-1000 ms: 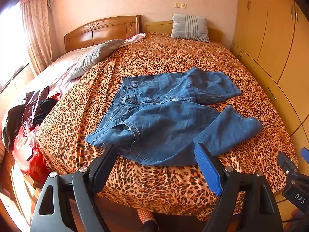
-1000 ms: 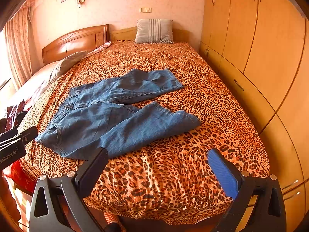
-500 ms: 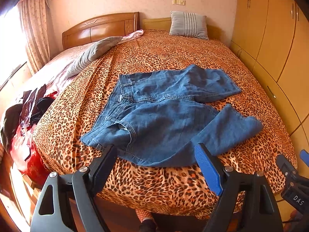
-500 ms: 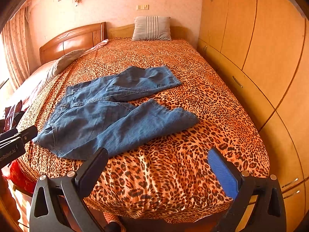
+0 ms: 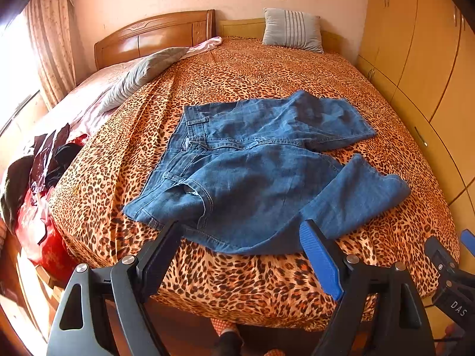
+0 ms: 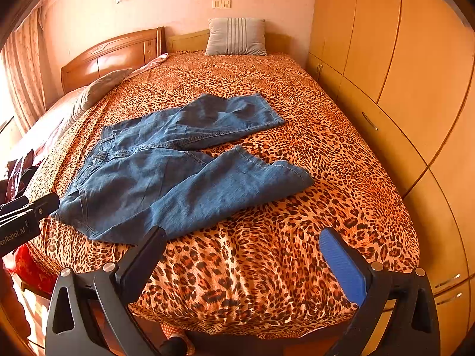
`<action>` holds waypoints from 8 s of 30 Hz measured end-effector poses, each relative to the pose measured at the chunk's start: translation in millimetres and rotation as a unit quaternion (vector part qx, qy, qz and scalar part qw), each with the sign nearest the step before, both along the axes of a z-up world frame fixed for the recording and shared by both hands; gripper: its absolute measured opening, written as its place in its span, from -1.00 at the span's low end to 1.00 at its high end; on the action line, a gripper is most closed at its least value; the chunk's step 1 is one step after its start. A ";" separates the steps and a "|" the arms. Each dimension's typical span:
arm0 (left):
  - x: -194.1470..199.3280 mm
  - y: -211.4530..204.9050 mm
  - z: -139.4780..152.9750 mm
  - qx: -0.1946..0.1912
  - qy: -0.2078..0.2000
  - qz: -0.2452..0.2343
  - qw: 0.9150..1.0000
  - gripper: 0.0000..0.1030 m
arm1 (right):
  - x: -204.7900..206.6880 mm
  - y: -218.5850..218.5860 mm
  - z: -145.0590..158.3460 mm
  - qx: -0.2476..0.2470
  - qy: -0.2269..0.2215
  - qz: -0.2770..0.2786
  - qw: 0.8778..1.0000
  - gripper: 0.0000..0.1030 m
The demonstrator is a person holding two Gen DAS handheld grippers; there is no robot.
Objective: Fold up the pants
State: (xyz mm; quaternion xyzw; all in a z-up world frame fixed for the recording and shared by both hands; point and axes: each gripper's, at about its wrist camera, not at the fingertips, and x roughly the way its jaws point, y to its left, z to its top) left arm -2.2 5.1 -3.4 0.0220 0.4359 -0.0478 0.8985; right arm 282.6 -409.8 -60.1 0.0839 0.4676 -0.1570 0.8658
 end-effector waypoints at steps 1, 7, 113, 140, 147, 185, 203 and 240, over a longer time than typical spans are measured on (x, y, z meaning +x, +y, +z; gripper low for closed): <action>0.9 1.2 -0.5 0.000 0.000 0.001 1.000 0.61 | 0.9 0.8 0.4 -0.001 -0.001 -0.001 1.000 0.99; 8.8 8.4 -5.5 -0.002 0.009 0.001 1.000 0.61 | 7.7 8.2 -1.7 -0.003 0.004 0.002 1.000 0.99; 328.6 84.6 -130.2 -0.052 0.295 0.027 0.954 -0.25 | -29.5 -182.9 -102.9 0.221 0.135 -0.154 0.953 -0.25; 463.9 59.9 -194.0 -0.012 0.314 0.145 0.938 -0.60 | 99.5 -192.7 -174.6 0.289 0.094 -0.175 0.936 -0.73; 479.5 111.4 -167.7 -0.160 0.278 0.153 0.935 -0.03 | 103.5 -217.1 -133.9 0.250 0.065 -0.147 0.955 -0.10; 541.2 26.4 -222.4 -0.102 0.304 0.097 0.942 -0.65 | 186.8 -133.4 -137.7 0.147 0.112 0.021 0.983 -0.66; 332.7 47.7 -72.2 -0.083 0.061 0.067 0.992 -0.66 | -19.2 -102.7 11.9 0.191 -0.046 -0.030 0.980 -0.65; 206.0 120.8 -169.9 -0.215 0.318 0.114 0.916 -0.02 | -273.0 -10.9 -120.5 0.508 0.014 -0.272 0.817 0.07</action>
